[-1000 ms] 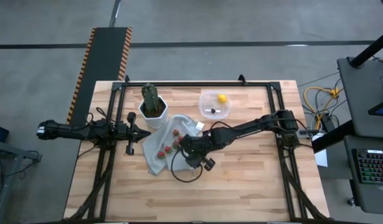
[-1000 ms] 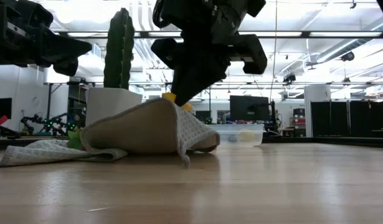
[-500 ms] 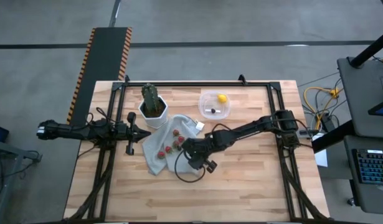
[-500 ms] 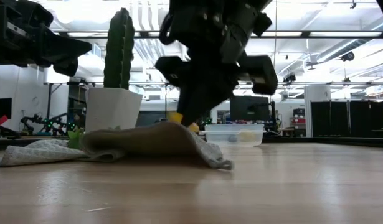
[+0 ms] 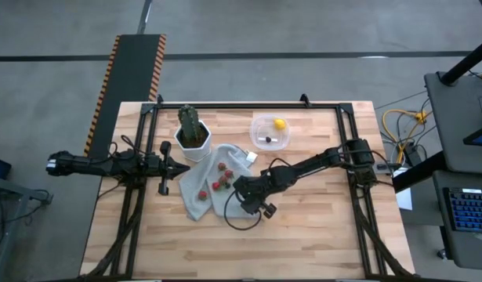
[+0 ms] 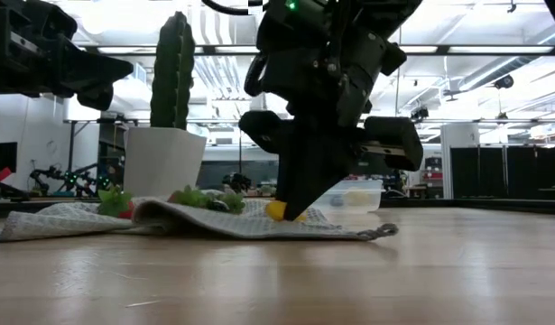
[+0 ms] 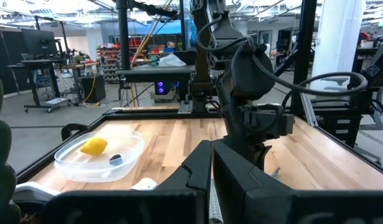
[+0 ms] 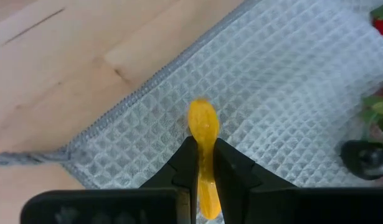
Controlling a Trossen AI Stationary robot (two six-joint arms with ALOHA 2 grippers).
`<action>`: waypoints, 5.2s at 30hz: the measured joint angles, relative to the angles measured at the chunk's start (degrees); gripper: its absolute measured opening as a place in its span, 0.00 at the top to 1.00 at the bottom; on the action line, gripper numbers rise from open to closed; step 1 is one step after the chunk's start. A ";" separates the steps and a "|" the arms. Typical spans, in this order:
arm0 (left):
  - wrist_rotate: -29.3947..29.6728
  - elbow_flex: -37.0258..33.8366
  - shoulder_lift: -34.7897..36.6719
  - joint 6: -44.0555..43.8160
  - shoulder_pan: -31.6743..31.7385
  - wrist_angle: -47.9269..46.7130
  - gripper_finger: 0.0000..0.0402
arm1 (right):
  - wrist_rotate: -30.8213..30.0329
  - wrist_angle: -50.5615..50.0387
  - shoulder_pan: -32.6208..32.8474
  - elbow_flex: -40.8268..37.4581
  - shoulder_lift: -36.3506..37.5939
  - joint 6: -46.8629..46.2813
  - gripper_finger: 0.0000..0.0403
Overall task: Pick and placing Produce into tupperware
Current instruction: Put the yellow corn into the transparent bin
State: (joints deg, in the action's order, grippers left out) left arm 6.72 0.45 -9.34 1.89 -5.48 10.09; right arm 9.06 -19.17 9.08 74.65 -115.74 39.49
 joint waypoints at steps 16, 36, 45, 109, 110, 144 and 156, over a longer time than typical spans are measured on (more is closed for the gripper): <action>0.00 0.02 0.00 0.00 0.00 -0.02 1.00 | 0.13 0.60 0.00 0.00 0.03 -1.47 0.88; -0.01 0.02 0.00 0.00 0.00 0.00 1.00 | 1.93 0.56 0.04 0.98 0.09 -2.04 0.74; -0.01 0.02 0.00 0.00 0.00 0.00 1.00 | 4.88 2.82 0.17 0.98 -0.45 -2.34 0.79; -0.01 0.02 0.00 0.00 0.00 -0.02 1.00 | -19.41 -0.18 -16.61 0.95 13.10 -3.03 0.98; -0.02 0.02 0.00 0.00 0.00 -0.02 1.00 | -19.42 -0.24 -18.20 0.80 14.35 -3.64 0.98; -0.04 0.02 0.00 -0.02 0.00 -0.04 1.00 | -6.10 -4.31 -41.95 -1.75 6.65 -20.23 0.98; -0.04 0.02 0.00 -0.02 0.00 -0.05 1.00 | -6.10 -4.14 -42.46 -1.66 3.27 -15.67 0.98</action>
State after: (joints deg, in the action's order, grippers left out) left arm 6.68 0.47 -9.34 1.87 -5.48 10.04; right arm 2.96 -23.31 -33.38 72.99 -112.47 23.81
